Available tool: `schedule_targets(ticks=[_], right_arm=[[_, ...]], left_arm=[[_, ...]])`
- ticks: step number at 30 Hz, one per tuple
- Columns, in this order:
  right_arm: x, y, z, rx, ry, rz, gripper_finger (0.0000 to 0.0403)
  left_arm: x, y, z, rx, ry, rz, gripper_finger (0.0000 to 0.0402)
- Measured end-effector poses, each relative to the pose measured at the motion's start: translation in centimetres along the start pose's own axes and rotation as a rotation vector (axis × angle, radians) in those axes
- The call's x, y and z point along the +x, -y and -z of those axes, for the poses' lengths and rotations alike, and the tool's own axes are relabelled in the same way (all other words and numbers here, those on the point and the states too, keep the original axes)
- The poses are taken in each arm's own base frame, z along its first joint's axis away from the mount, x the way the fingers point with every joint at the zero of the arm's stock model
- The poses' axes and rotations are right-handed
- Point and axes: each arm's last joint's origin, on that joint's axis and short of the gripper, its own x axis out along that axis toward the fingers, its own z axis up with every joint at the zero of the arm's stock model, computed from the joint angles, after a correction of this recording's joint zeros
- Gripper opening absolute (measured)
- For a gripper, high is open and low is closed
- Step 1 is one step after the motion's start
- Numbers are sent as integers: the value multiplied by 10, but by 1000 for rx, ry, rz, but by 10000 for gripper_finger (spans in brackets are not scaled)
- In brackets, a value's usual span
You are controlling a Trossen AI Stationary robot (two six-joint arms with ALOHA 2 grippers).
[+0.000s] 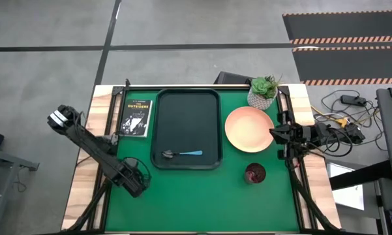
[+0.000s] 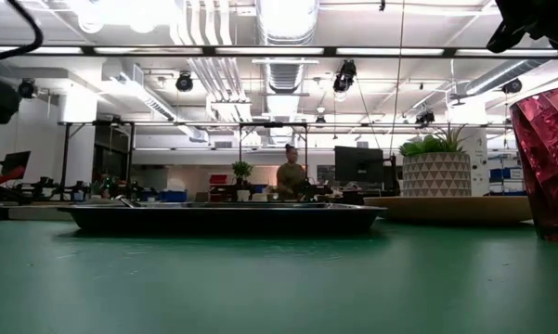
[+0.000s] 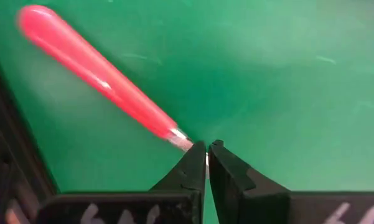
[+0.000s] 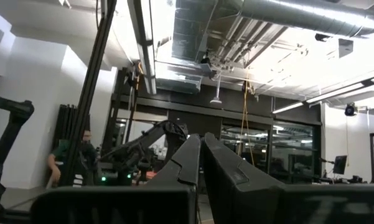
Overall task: Pick and place plate/cup/fork/spoon on tray
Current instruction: Put the red fork on the top of the black serving tray
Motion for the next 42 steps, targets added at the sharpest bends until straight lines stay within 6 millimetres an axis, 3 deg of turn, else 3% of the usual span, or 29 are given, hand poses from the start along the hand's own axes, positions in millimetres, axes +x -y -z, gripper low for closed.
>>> schedule_targets(ticks=[6,19,31,37,42], right_arm=[[0,0,0,1,-5,-1,9],[0,0,1,-1,-5,-1,9],[0,0,1,7,-6,-2,9],[0,0,1,9,-14,-4,9],[0,0,1,10,-14,-4,9]], left_arm=[[4,-3,-1,-39,2,-14,21],[10,-10,-5,-89,38,-55,118],[19,-18,-11,-90,49,-93,123],[5,-4,2,60,-44,-33,123],[-1,-2,3,30,-43,-33,123]])
